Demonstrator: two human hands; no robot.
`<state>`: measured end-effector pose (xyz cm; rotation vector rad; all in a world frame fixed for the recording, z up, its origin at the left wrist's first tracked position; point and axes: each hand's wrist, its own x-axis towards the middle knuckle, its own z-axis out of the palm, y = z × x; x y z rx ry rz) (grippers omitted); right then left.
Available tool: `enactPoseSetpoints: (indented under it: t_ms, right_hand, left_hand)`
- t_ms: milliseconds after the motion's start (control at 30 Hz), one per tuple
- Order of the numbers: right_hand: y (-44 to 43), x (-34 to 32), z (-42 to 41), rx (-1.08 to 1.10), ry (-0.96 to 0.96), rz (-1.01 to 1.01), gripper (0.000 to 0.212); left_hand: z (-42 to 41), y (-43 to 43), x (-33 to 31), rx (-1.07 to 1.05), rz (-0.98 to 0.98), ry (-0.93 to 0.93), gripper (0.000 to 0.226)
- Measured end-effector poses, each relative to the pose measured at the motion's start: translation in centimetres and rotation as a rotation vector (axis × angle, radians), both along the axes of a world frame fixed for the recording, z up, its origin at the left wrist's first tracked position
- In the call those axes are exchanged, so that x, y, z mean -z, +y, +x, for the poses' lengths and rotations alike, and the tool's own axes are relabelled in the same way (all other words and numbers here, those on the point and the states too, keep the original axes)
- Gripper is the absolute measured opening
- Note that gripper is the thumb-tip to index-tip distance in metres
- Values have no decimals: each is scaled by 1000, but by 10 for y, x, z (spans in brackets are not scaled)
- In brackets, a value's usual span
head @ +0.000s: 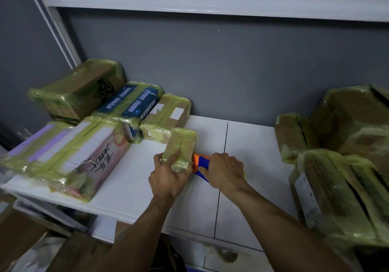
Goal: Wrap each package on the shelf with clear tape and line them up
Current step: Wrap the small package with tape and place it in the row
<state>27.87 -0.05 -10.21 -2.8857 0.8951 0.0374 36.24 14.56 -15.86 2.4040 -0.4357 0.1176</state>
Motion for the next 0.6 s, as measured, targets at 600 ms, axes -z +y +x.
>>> enactPoseSetpoints:
  t_ms: [600]
  right_hand:
    - [-3, 24, -31, 121, -95, 93, 56]
  left_hand:
    - [-6, 10, 7, 3, -164, 40, 81]
